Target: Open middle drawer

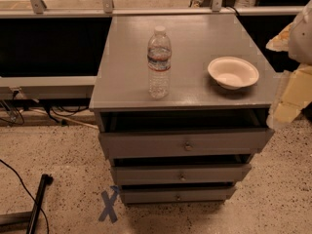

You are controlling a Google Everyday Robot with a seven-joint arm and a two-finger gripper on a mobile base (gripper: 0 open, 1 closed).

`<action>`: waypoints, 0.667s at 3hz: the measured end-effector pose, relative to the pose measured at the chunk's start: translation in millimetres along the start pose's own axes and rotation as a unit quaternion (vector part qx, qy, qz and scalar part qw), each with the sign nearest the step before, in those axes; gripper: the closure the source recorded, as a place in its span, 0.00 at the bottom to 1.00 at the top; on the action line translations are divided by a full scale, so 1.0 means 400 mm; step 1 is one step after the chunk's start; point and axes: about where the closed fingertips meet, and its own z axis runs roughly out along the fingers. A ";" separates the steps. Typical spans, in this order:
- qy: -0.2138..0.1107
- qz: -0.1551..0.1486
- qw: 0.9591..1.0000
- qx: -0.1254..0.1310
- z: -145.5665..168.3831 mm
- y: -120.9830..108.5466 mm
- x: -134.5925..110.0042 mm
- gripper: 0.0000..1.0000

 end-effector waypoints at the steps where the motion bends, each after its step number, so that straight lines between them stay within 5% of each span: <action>1: 0.000 0.000 1.000 0.000 0.000 0.000 0.000 0.00; 2: -0.007 -0.001 1.000 -0.008 0.007 -0.002 0.009 0.00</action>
Offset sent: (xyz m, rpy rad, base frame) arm 0.0013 -0.0089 -0.0131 0.0377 0.0490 0.0230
